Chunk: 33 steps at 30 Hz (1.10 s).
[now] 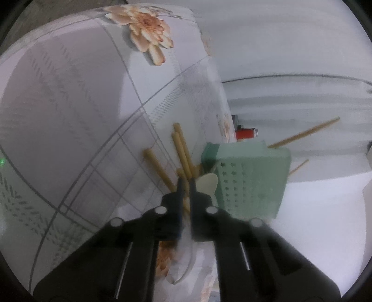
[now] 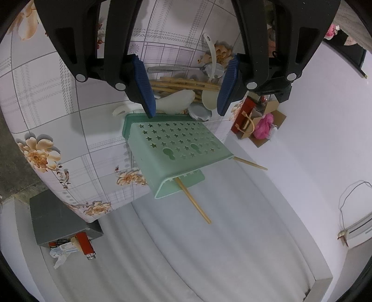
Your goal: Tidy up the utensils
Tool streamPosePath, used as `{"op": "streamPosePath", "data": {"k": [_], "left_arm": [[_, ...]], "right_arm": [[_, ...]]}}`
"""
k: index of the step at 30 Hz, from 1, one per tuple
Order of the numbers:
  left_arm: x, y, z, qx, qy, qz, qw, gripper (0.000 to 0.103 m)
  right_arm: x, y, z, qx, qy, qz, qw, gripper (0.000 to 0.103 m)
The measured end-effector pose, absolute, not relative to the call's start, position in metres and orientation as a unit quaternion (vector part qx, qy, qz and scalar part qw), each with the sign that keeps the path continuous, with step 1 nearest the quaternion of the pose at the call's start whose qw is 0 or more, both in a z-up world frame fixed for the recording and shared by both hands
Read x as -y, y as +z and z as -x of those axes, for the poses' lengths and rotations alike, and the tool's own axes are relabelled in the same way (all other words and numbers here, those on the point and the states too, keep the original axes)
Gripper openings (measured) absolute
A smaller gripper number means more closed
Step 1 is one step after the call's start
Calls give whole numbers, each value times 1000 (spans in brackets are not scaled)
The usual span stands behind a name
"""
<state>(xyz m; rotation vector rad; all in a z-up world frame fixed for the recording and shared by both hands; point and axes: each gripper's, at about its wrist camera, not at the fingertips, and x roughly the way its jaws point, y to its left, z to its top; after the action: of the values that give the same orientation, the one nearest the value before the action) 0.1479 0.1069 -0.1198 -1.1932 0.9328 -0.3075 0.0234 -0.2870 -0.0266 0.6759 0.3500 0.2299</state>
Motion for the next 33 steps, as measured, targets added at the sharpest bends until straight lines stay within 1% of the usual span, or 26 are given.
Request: {"op": "streamPosePath", "data": {"k": [1,7,13,15,17,19,23,33], "left_arm": [[-107,-116,-146,-421,-143,530,722,0],[-107,-96,-133,-408,-162,485,757,0],[-102,-77,-129,-406,-176,419,793,0],[-100,-73,-133,-405,-173,410,799,6],[-103,-73,-136,-402,-173,417,796,22],[-102,-74,-143,-408,-173,422,791,27],[-100,-85,-156,-435,-162,432,773,27],[-104,-101,-167,-455,-139,477,739,27]], "right_arm": [[287,-26,-24,-171,112,-329,922,54],[287,-26,-24,-171,113,-329,922,54],[283,-27,-25,-173,116,-327,922,54],[282,-27,-24,-172,116,-326,922,54],[282,-27,-23,-171,116,-325,923,54],[282,-26,-22,-170,115,-325,923,54],[284,-27,-20,-170,113,-329,922,54],[288,-30,-20,-171,114,-334,920,54]]}}
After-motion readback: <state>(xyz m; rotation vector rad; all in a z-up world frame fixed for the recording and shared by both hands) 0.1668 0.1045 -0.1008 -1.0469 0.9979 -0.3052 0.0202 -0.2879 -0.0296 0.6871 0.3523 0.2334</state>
